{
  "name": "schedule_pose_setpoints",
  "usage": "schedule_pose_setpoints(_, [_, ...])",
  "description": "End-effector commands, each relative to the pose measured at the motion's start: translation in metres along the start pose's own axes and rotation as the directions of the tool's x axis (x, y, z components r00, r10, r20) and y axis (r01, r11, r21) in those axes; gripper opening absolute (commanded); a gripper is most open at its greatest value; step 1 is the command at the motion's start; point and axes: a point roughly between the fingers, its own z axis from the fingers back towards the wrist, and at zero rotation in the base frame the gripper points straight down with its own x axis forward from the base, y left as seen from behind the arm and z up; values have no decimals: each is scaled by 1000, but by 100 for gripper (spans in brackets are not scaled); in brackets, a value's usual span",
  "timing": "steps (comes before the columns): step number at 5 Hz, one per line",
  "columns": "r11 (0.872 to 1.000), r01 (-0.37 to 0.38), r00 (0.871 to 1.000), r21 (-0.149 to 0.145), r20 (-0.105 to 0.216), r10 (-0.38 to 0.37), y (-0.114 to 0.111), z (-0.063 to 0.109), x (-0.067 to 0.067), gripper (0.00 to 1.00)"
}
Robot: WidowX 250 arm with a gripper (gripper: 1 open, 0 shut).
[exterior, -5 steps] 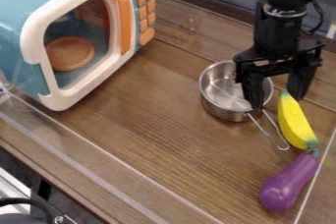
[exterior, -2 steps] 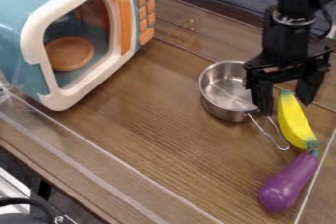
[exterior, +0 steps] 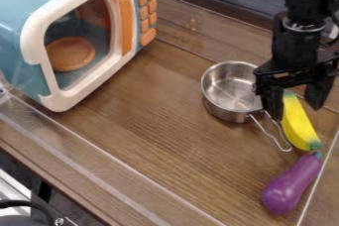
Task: Put the banana in the silver pot
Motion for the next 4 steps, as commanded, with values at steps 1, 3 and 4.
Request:
schedule_pose_setpoints(1, [998, 10, 1000, -55, 28, -8, -14, 12, 0, 100])
schedule_pose_setpoints(3, [998, -16, 999, -64, 35, 18, -19, 7, 3, 100])
schedule_pose_setpoints(4, [997, -27, 999, -68, 37, 29, -21, 4, 5, 100])
